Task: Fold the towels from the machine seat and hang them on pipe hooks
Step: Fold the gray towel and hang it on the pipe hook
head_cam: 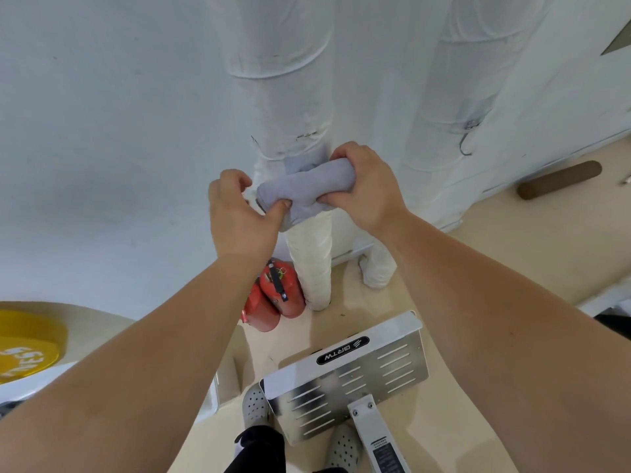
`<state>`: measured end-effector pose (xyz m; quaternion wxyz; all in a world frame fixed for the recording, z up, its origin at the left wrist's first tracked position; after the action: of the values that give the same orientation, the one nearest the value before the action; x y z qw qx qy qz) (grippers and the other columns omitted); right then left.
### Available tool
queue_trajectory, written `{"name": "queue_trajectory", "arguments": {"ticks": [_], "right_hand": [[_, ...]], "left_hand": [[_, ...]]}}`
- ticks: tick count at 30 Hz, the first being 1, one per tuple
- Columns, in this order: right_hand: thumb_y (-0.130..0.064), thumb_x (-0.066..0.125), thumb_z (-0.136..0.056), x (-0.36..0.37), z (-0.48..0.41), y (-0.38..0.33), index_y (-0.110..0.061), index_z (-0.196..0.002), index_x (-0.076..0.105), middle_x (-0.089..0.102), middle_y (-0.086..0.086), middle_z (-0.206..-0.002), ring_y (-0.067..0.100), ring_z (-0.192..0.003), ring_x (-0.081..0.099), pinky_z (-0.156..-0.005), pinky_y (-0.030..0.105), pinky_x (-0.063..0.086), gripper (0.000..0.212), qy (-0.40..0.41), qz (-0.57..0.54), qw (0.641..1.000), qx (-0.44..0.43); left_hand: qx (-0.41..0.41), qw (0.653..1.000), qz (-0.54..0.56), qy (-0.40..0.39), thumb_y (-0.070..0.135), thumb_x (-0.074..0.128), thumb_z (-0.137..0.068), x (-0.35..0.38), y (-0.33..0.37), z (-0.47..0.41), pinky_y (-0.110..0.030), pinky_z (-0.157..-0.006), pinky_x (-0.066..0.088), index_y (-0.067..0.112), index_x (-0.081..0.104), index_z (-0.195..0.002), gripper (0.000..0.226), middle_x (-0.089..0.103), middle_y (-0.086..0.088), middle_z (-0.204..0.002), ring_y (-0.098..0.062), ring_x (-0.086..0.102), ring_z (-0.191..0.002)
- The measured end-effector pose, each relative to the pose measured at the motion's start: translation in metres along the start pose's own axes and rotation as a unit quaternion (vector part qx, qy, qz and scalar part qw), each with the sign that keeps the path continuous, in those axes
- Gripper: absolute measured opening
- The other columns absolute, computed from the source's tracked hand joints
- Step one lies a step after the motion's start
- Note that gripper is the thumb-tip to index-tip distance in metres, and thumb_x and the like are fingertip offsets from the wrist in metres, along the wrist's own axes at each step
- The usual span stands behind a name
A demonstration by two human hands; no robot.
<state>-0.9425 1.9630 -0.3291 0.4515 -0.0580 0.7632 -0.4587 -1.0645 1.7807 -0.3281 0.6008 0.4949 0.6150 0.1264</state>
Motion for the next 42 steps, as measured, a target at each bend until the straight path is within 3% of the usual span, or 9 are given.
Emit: {"name": "queue_trajectory", "arguments": {"ticks": [3, 5, 10, 14, 19, 21, 28, 36, 42], "right_hand": [[-0.035, 0.081, -0.071, 0.003, -0.003, 0.002, -0.024, -0.107, 0.057, 0.066, -0.003, -0.095, 0.021, -0.084, 0.063, -0.073, 0.041, 0.054, 0.045, -0.002, 0.051, 0.999, -0.009], [-0.037, 0.078, -0.073, 0.005, -0.004, 0.004, -0.026, -0.108, 0.055, 0.067, -0.004, -0.096, 0.023, -0.084, 0.063, -0.071, 0.04, 0.053, 0.044, -0.008, 0.084, 0.996, -0.019], [-0.034, 0.08, -0.077, 0.01, -0.009, 0.007, -0.023, -0.119, 0.049, 0.06, 0.001, -0.112, 0.025, -0.091, 0.061, -0.075, 0.038, 0.052, 0.053, -0.035, 0.082, 0.995, -0.036], [-0.022, 0.076, -0.083, 0.013, -0.004, 0.003, -0.02, -0.133, 0.043, 0.049, 0.007, -0.124, 0.026, -0.097, 0.061, -0.082, 0.037, 0.054, 0.06, -0.041, 0.058, 0.994, -0.077], [-0.03, 0.074, -0.083, 0.02, 0.01, 0.002, -0.016, -0.132, 0.048, 0.036, 0.013, -0.136, 0.028, -0.089, 0.061, -0.081, 0.037, 0.056, 0.058, -0.017, 0.09, 0.983, -0.16], [-0.041, 0.08, -0.078, 0.022, 0.008, 0.003, -0.018, -0.132, 0.046, 0.035, 0.011, -0.136, 0.027, -0.089, 0.061, -0.081, 0.035, 0.057, 0.068, -0.022, 0.104, 0.981, -0.164], [-0.034, 0.08, -0.082, 0.023, -0.008, 0.011, -0.019, -0.129, 0.047, 0.041, 0.009, -0.122, 0.029, -0.085, 0.059, -0.08, 0.043, 0.056, 0.059, -0.038, 0.079, 0.987, -0.131], [-0.038, 0.075, -0.085, 0.03, -0.004, 0.019, -0.022, -0.13, 0.04, 0.043, 0.006, -0.123, 0.027, -0.094, 0.06, -0.086, 0.044, 0.055, 0.06, -0.09, 0.062, 0.99, -0.085], [-0.048, 0.054, -0.089, 0.026, 0.001, 0.014, -0.024, -0.131, 0.041, 0.042, 0.004, -0.121, 0.026, -0.098, 0.057, -0.088, 0.045, 0.053, 0.05, -0.11, 0.052, 0.99, -0.066]], "left_hand": [[0.14, 0.986, -0.079, 0.036, 0.013, 0.072, -0.08, 0.006, 0.022, 0.013, -0.037, -0.061, 0.048, 0.008, 0.061, -0.103, 0.026, 0.053, -0.014, -0.107, -0.031, 0.056, -0.077], [0.179, 0.981, -0.075, 0.03, 0.005, 0.062, -0.081, 0.017, 0.03, 0.021, -0.037, -0.059, 0.05, 0.007, 0.068, -0.103, 0.023, 0.055, -0.016, -0.107, -0.032, 0.057, -0.075], [0.156, 0.987, -0.045, 0.023, 0.029, 0.08, -0.073, 0.033, 0.028, 0.023, -0.029, -0.081, 0.048, 0.009, 0.062, -0.111, 0.046, 0.054, -0.01, -0.123, -0.025, 0.057, -0.104], [0.153, 0.987, -0.04, 0.033, 0.024, 0.084, -0.071, 0.032, 0.024, 0.013, -0.038, -0.077, 0.054, 0.015, 0.061, -0.108, 0.044, 0.052, -0.011, -0.124, -0.027, 0.058, -0.101], [0.165, 0.985, -0.046, 0.036, 0.023, 0.084, -0.07, 0.034, 0.02, 0.01, -0.032, -0.078, 0.049, 0.015, 0.063, -0.108, 0.044, 0.051, -0.012, -0.124, -0.027, 0.058, -0.101], [0.163, 0.985, -0.044, 0.041, 0.023, 0.083, -0.071, 0.034, 0.019, 0.009, -0.031, -0.079, 0.047, 0.014, 0.063, -0.108, 0.043, 0.051, -0.013, -0.124, -0.027, 0.058, -0.102], [0.19, 0.98, -0.041, 0.043, 0.029, 0.086, -0.071, 0.037, 0.014, 0.005, -0.027, -0.077, 0.044, 0.014, 0.064, -0.107, 0.045, 0.05, -0.013, -0.122, -0.011, 0.047, -0.099], [0.223, 0.973, -0.045, 0.044, 0.027, 0.086, -0.07, 0.039, 0.011, 0.009, -0.028, -0.076, 0.05, 0.009, 0.07, -0.104, 0.041, 0.057, -0.013, -0.112, -0.023, 0.058, -0.096], [0.227, 0.972, -0.025, 0.046, 0.033, 0.082, -0.074, 0.032, 0.012, 0.013, -0.026, -0.076, 0.052, 0.01, 0.073, -0.101, 0.036, 0.058, -0.014, -0.113, -0.016, 0.056, -0.099]]}}
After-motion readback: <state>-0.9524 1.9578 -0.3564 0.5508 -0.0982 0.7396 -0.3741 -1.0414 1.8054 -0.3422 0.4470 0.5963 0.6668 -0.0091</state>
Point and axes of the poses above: each hand's wrist, its own z-axis away from the middle knuckle, its own x-axis out of the palm, y = z × x, the point moved 7 cm from there along -z, towards the middle knuckle
